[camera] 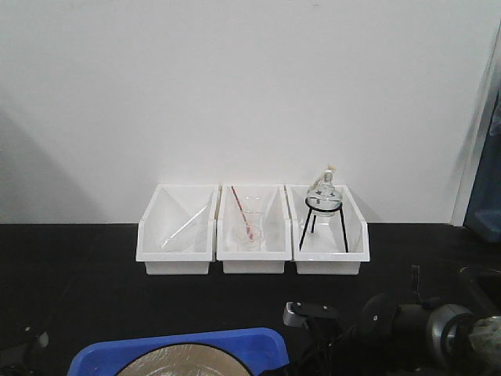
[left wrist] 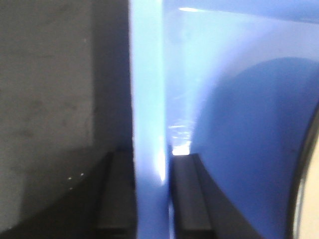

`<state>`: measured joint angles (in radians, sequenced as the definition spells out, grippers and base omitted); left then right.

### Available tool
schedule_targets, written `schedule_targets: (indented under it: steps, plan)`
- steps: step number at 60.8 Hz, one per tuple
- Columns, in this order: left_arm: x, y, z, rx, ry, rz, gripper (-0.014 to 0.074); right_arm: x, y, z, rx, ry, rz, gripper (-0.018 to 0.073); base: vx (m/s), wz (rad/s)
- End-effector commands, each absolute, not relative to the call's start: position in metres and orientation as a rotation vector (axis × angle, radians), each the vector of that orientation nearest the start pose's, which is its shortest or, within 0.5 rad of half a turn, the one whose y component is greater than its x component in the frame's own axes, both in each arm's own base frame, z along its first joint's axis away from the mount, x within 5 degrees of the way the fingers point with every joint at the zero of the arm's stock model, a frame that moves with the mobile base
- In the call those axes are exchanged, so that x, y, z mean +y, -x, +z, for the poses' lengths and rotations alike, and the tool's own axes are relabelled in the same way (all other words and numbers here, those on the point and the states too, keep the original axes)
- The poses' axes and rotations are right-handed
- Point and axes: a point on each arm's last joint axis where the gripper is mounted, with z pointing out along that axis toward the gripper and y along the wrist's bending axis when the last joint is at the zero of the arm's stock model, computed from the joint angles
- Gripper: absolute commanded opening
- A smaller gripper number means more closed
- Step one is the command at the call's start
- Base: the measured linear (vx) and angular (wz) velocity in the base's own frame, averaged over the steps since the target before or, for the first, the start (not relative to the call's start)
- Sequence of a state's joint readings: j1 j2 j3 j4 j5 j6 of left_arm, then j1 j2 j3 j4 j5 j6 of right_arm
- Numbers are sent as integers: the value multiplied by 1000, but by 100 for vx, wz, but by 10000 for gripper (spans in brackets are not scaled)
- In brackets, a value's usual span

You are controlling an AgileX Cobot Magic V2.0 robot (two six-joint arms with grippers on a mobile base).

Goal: Place disk in tray to left cabinet
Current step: 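Move both grippers to opposite short edges of the blue tray, then grip both tray edges and lift the blue tray with both grippers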

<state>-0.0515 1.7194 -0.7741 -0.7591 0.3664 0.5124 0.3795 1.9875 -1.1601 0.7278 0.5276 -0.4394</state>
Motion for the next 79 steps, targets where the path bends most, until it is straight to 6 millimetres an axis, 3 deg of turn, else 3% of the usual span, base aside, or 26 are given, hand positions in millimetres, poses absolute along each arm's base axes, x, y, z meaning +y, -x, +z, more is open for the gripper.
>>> schedule_targets:
  steps: [1, 12, 22, 41, 58, 70, 79]
  plan:
    - [-46, -298, 152, 2715, 153, -520, 139, 174, -345, 153, 2733, 302, 691, 166, 0, 0]
    - [-53, -309, 168, 2702, 125, -619, -10, 176, -345, 159, 2716, 235, 746, 80, 0, 0]
    - [-59, -321, 189, 2687, 66, -705, -6, 177, -344, 175, 2674, 190, 797, 25, 0, 0]
    - [-67, -330, 215, 2708, 160, -855, -1, 172, -339, 211, 2622, 10, 882, -3, 0, 0]
    - [-73, -331, 232, 2751, 203, -968, -1, 153, -335, 217, 2719, -98, 989, -4, 0, 0]
    - [-77, -340, 264, 2728, 180, -1041, -1, 143, -334, 228, 2723, -160, 1110, -4, 0, 0]
    - [-79, -346, 286, 2710, 197, -1081, -1, 137, -339, 256, 2673, -157, 1155, -3, 0, 0]
